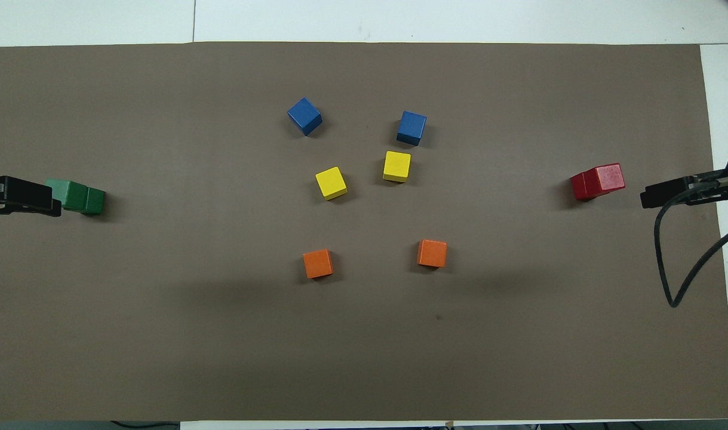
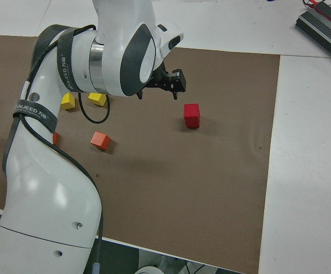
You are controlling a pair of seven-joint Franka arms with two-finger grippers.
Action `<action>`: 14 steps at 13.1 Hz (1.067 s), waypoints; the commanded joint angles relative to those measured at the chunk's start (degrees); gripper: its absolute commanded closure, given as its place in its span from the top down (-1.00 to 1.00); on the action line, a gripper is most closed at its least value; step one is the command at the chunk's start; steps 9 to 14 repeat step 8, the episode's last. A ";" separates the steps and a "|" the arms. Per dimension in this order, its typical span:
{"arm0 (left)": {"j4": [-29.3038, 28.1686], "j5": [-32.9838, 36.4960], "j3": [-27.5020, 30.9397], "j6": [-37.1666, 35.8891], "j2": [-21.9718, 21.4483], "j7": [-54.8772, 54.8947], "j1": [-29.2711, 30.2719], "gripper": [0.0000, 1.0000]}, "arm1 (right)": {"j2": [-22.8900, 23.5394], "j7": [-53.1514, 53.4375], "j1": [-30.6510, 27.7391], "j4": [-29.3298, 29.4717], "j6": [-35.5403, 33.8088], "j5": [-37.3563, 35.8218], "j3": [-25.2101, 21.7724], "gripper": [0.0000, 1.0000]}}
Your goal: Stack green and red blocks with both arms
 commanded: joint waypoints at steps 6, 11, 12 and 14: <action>-1.37 2.29 0.40 1.56 -1.43 1.21 -0.97 1.00 | 1.29 1.08 -0.40 1.88 -1.55 -0.40 0.50 1.00; -1.37 2.29 0.40 1.65 -1.43 0.95 -0.97 1.00 | 1.29 1.08 -0.40 1.88 -1.55 -0.40 0.50 1.00; -1.37 2.29 0.40 1.65 -1.43 0.95 -0.97 1.00 | 1.29 1.08 -0.40 1.88 -1.55 -0.40 0.50 1.00; -1.37 2.29 0.40 1.65 -1.43 0.95 -0.97 1.00 | 1.29 1.08 -0.40 1.88 -1.55 -0.40 0.50 1.00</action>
